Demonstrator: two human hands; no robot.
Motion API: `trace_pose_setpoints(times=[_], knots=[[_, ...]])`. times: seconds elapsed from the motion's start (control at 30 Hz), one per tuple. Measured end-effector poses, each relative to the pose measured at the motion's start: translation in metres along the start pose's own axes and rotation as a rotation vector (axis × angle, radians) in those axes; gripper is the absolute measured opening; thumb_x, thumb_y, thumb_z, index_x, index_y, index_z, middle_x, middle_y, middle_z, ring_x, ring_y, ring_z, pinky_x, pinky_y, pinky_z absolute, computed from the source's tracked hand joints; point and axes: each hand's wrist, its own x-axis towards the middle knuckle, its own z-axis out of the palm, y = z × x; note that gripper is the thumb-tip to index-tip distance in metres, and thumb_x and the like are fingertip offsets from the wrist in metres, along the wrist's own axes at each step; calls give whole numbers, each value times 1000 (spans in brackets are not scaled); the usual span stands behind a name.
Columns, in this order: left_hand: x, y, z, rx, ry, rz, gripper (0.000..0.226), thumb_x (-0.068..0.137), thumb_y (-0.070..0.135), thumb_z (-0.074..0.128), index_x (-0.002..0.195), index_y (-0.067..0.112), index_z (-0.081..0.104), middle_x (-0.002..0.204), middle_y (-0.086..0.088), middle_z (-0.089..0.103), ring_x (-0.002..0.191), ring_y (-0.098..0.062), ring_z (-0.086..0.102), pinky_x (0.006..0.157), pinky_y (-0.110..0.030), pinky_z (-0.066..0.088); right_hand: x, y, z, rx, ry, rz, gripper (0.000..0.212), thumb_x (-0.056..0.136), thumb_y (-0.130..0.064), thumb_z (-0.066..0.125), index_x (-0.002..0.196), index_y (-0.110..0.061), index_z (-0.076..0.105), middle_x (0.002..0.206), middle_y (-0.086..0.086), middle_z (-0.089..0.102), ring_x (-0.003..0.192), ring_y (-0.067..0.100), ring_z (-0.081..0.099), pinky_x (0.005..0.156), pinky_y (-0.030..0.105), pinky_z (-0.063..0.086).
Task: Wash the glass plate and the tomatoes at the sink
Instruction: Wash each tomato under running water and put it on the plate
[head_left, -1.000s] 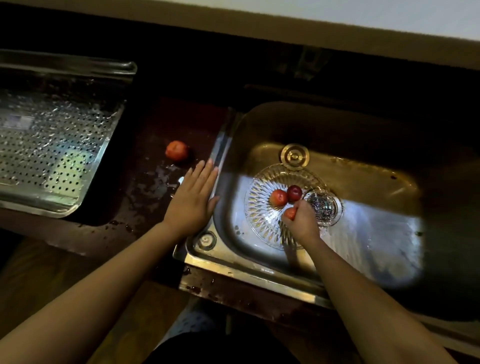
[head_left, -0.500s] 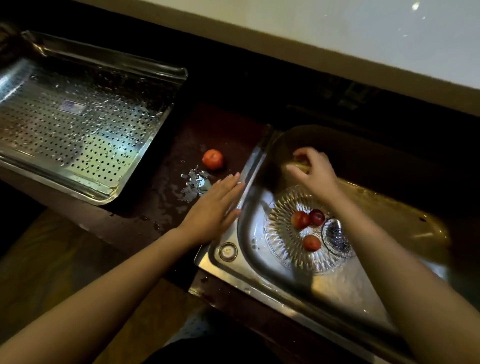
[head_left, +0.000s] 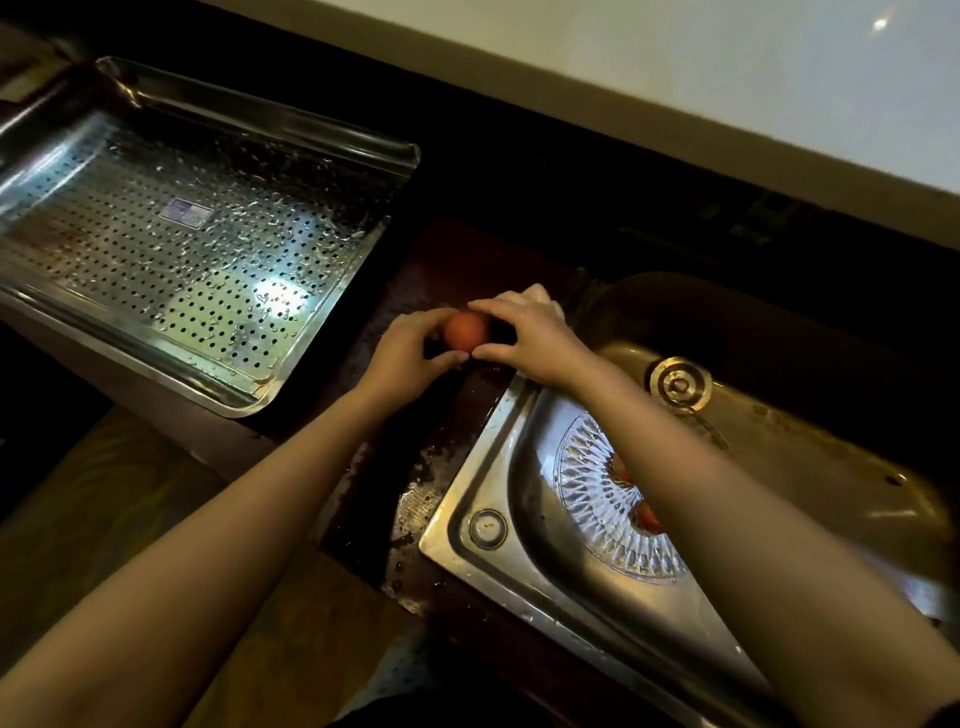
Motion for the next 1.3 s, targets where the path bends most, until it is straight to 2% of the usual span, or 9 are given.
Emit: trace_pose_setpoints(times=[0.2,0.3,0.43,0.7,0.87,1.03,1.13,1.2,1.3], knots=[[-3,6,-1,-88,51,13,51,71,22,78,119,15,61,107,-9,67,98,-24,61,90,-36,47,-6,0,-4,85,30,7,51,80,-35,69,128,-25,56,122,0,58,111,25,39,101,37,30],[-4,19,-4,-203,54,40,50,72,21,78,119,17,61,108,-8,65,91,-21,62,86,-35,50,-24,1,-23,173,93,6,53,78,-33,71,129,-23,55,121,3,58,111,23,40,99,27,30],[-5,55,-7,-459,8,39,48,74,14,76,118,19,58,108,-5,64,91,-12,62,82,-23,54,-61,8,-62,338,125,57,54,81,-27,69,131,-21,51,121,5,58,112,19,48,97,25,37],[-20,159,17,-772,-235,216,46,73,-2,72,108,13,47,103,3,58,90,-5,61,77,-13,52,-153,11,-119,578,303,231,29,96,-19,47,122,-29,55,105,-13,61,83,-16,57,74,1,42],[-31,221,52,-658,-285,426,48,67,13,81,94,35,47,95,9,58,86,-3,59,68,-16,48,-224,20,-128,796,510,382,31,99,-23,38,106,-46,57,109,-11,64,102,7,62,85,21,50],[-53,279,109,-594,-403,589,52,65,19,83,103,24,48,87,13,51,71,-1,47,61,-8,39,-292,40,-120,1240,829,436,32,101,-18,31,112,-22,61,106,7,67,89,14,69,71,25,58],[-69,314,144,-546,-531,712,55,69,17,80,118,16,53,106,4,57,87,-1,54,75,-12,44,-332,61,-116,1434,1023,420,33,101,-19,29,116,-13,58,110,11,66,95,18,69,79,29,57],[-79,337,166,-499,-613,758,54,73,17,77,123,12,55,118,-6,58,105,-16,56,87,-18,43,-358,77,-113,1552,1128,430,34,100,-23,32,121,-9,55,116,16,63,101,24,66,84,33,56],[-92,368,198,-484,-704,763,50,74,15,76,121,11,59,119,-13,59,105,-24,57,85,-14,42,-392,97,-110,1687,1276,464,41,99,-31,32,126,-7,52,118,18,61,105,26,64,87,34,55]])
